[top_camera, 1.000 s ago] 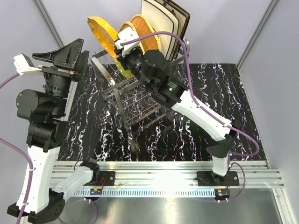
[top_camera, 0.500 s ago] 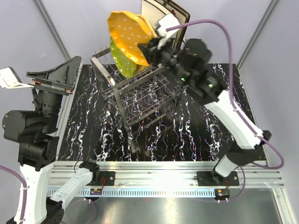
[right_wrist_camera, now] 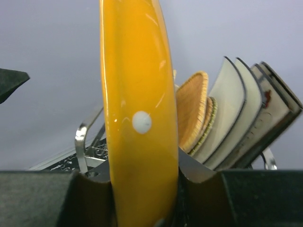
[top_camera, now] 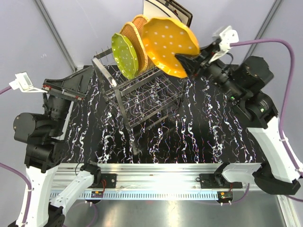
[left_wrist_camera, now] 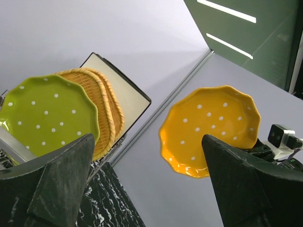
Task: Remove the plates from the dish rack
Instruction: Pass the plate from the left arm to the right, then place the plate on the table
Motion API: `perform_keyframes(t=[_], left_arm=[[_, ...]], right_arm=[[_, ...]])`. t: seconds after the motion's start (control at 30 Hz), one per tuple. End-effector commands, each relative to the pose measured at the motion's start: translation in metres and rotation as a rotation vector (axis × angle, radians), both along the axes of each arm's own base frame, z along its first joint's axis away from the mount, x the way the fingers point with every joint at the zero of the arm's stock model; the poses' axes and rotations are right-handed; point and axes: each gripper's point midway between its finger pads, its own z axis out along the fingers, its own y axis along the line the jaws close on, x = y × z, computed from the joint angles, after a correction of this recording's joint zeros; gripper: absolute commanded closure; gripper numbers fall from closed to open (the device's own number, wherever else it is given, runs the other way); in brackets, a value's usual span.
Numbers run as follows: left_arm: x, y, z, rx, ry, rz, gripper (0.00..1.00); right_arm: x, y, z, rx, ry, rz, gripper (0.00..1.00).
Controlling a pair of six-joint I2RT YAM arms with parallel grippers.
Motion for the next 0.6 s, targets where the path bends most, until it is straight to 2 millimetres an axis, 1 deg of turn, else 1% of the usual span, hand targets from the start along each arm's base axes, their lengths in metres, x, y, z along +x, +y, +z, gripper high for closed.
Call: perform_keyframes(t=[0.0, 0.03, 0.07, 0.1, 0.13, 0.17, 0.2, 0.23, 0.27, 0.3, 0.33, 0.37, 0.4, 0.5, 0.57], left_arm=[[-0.006, -0.003, 0.003, 0.027, -0.048, -0.014, 0.01], [-0.004, -0.004, -0.001, 0.028, -0.039, -0.014, 0.01], [-0.003, -0.004, -0.003, 0.029, -0.034, -0.015, 0.01], [-0.002, -0.005, -0.004, 0.029, -0.031, -0.017, 0.01], [-0.001, -0.006, -0.007, 0.031, -0.026, -0.022, 0.01], [-0.001, -0.006, -0.007, 0.032, -0.025, -0.024, 0.01], [0.0, -0.007, -0.009, 0.036, -0.018, -0.026, 0.01], [0.001, -0.007, -0.011, 0.036, -0.014, -0.025, 0.01], [0.0, -0.007, -0.012, 0.037, -0.012, -0.027, 0.01], [0.002, -0.008, -0.014, 0.041, -0.006, -0.026, 0.01], [0.001, -0.008, -0.014, 0.043, -0.006, -0.027, 0.01], [0.002, -0.008, -0.016, 0.044, -0.002, -0.027, 0.01], [0.003, -0.008, -0.019, 0.047, 0.008, -0.025, 0.01], [0.005, -0.008, -0.024, 0.053, 0.019, -0.02, 0.01], [0.006, -0.007, -0.028, 0.053, 0.025, -0.016, 0.01]], right_arm=[[-0.022, -0.053, 0.056, 0.193, -0.113, -0.07, 1.0], [-0.016, -0.063, 0.053, 0.196, -0.107, -0.106, 1.0], [-0.01, -0.067, 0.045, 0.194, -0.087, -0.131, 1.0], [-0.008, -0.074, 0.042, 0.208, -0.072, -0.151, 1.0], [-0.01, -0.083, 0.043, 0.217, -0.078, -0.173, 1.0], [-0.001, -0.091, 0.035, 0.206, -0.068, -0.219, 1.0], [-0.003, -0.1, 0.036, 0.239, -0.054, -0.236, 1.0], [0.0, -0.106, 0.033, 0.244, -0.05, -0.262, 1.0], [0.005, -0.11, 0.025, 0.241, -0.034, -0.287, 1.0], [0.007, -0.122, 0.025, 0.256, -0.033, -0.331, 1.0], [0.011, -0.13, 0.021, 0.264, -0.024, -0.368, 1.0], [0.016, -0.135, 0.014, 0.268, -0.007, -0.396, 1.0], [0.019, -0.15, 0.012, 0.295, 0.002, -0.459, 1.0], [0.026, -0.168, -0.001, 0.308, 0.036, -0.532, 1.0], [0.031, -0.173, -0.013, 0.307, 0.064, -0.561, 1.0]])
